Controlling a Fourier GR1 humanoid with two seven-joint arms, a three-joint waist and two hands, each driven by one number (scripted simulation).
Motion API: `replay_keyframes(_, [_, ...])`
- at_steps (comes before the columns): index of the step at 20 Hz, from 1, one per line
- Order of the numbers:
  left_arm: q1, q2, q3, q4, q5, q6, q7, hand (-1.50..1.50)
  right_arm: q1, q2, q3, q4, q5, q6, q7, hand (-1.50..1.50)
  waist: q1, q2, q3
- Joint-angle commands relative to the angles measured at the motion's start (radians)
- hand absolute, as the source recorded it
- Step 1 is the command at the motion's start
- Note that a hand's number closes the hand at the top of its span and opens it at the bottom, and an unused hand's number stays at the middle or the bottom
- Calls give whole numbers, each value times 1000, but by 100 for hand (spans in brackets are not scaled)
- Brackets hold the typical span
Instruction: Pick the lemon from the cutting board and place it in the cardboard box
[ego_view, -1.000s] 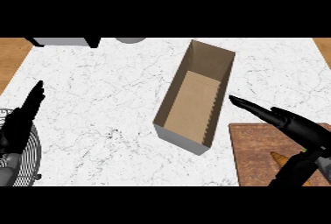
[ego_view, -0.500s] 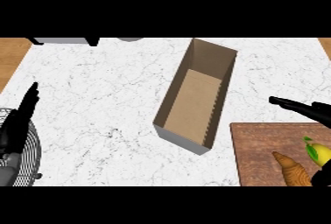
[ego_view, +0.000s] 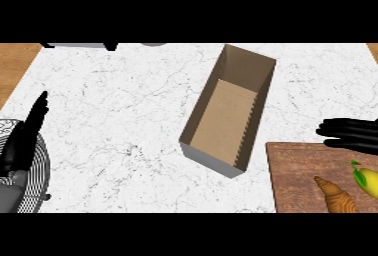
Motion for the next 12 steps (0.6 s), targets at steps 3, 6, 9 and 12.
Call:
replay_keyframes(3, [-25, -16, -12, 2, -15, 2, 16, 0, -44, -56, 145, 127, 302, -82, -280, -150, 16, -4, -4])
replay_keyframes(6, [-36, 14, 13, 20, -9, -21, 11, 0, -72, -29, 207, 216, 380, -131, -322, -150, 12, -6, -5])
replay_keyframes(9, [-27, -21, -3, 37, -37, 10, 5, 0, -112, 8, 245, 302, 448, -195, -361, -150, -7, -10, -7])
replay_keyframes(12, [-9, -26, -3, 21, -39, 2, 6, 0, -197, 98, 255, 434, 512, -246, -350, -150, -2, -12, -7])
